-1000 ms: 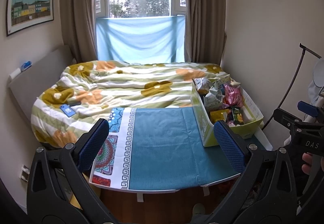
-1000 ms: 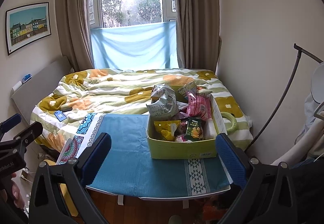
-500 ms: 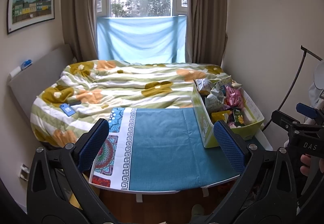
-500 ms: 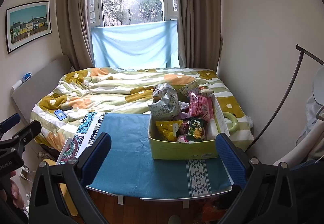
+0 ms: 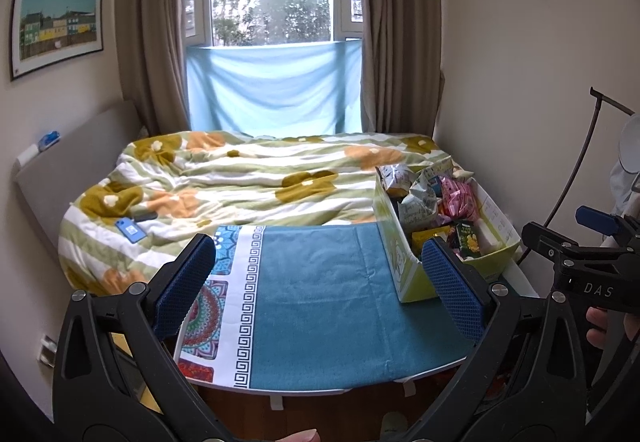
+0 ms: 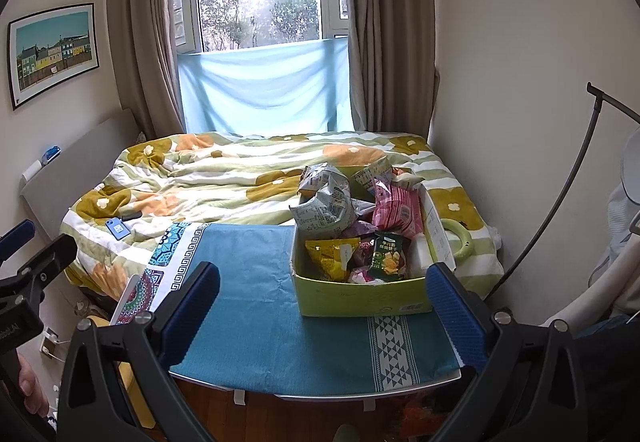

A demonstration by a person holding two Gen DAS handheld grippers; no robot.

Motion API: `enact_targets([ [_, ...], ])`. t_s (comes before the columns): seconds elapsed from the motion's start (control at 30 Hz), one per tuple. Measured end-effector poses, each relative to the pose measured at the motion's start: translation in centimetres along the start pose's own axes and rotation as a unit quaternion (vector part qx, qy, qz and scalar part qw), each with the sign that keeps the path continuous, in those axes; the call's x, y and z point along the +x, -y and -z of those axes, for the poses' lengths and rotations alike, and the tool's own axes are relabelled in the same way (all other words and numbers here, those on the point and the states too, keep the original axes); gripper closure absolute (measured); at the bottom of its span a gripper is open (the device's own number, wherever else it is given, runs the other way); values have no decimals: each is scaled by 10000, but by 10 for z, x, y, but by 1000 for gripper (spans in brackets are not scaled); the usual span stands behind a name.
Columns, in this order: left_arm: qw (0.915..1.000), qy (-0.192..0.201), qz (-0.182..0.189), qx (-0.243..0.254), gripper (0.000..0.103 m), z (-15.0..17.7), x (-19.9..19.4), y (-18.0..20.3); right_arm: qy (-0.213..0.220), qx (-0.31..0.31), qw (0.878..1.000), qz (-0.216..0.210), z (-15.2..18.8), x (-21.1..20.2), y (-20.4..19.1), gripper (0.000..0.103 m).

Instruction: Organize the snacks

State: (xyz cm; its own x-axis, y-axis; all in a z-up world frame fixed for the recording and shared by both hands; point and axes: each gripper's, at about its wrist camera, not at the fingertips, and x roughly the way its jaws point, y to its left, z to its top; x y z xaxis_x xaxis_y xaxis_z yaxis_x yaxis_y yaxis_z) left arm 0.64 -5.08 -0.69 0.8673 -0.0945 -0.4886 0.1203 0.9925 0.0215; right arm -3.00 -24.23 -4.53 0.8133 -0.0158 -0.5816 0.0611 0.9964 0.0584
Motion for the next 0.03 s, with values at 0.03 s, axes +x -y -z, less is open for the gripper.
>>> enact_targets([
  [0.03,10000,-10,14,12,1,0,2,2,-4,-2,10000,2,0,0,0,1],
])
